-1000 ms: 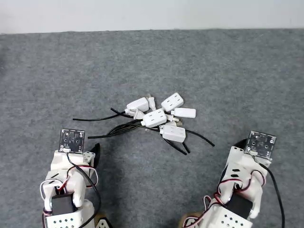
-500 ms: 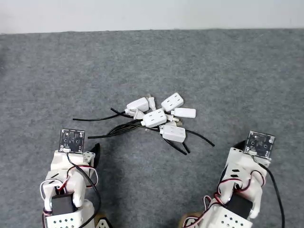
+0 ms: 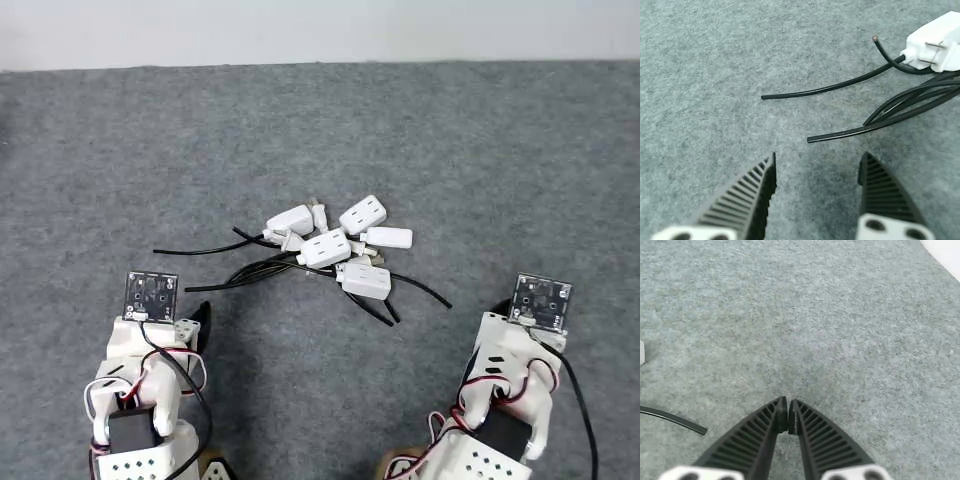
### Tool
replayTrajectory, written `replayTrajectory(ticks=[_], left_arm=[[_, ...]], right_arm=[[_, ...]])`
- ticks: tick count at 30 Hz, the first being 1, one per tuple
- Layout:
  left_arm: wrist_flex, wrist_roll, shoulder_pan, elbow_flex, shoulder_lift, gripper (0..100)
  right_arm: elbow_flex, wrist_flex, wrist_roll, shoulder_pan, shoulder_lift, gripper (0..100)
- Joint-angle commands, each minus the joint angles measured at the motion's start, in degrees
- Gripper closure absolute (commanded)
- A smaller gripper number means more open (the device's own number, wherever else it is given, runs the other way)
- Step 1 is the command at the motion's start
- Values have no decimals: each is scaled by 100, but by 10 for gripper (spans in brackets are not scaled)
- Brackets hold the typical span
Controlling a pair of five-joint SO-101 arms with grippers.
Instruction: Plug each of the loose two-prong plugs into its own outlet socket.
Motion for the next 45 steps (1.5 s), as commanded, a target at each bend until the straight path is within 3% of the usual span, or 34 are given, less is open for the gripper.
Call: replayTrajectory(ticks=[1,14,39,45], left_arm=[[-70,44,18,-92,-26,750],[-97,44,18,-92,-18,868],[-105,44,9,-92,-18,870],[-105,44,0,-92,-18,870]], right_arm=[[97,75,26,22,-57,990],[97,716,26,-101,-66,990],[97,725,62,-127,-48,990],[97,734,79,-620,-13,991]])
